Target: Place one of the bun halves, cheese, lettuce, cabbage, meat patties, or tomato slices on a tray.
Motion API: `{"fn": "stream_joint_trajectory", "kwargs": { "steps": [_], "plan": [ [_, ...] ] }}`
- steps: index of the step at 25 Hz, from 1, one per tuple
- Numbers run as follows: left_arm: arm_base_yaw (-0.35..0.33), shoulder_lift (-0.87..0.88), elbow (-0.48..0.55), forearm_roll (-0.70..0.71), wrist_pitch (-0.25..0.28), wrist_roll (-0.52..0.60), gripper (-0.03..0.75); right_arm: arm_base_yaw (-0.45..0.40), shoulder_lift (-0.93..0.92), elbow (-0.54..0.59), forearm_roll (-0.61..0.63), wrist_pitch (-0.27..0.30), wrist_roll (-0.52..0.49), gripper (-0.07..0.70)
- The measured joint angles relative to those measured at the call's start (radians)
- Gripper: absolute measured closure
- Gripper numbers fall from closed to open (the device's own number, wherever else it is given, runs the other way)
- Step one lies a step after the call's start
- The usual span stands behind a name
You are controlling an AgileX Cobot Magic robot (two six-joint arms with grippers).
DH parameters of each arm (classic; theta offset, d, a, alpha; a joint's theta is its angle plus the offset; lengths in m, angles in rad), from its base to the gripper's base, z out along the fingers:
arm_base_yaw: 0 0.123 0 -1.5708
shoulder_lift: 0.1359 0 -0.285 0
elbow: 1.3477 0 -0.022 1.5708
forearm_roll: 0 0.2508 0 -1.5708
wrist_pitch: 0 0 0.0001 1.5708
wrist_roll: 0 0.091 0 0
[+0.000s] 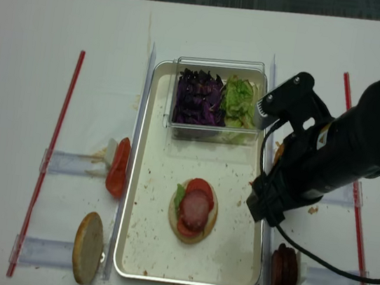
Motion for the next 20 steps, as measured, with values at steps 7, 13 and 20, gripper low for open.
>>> {"fn": "stream_joint_trajectory", "kwargs": {
  "steps": [7,13,20],
  "plan": [
    [0.0,0.0,0.0,0.0,0.0,0.0,0.045,0.0,0.0,0.0,0.049,-0.009,0.151,0.017],
    [0.0,0.0,0.0,0.0,0.0,0.0,0.045,0.0,0.0,0.0,0.049,-0.009,0.154,0.017],
    [0.0,0.0,0.0,0.0,0.0,0.0,0.045,-0.096,0.0,0.0,0.036,0.005,0.156,0.017]
  ]
}}
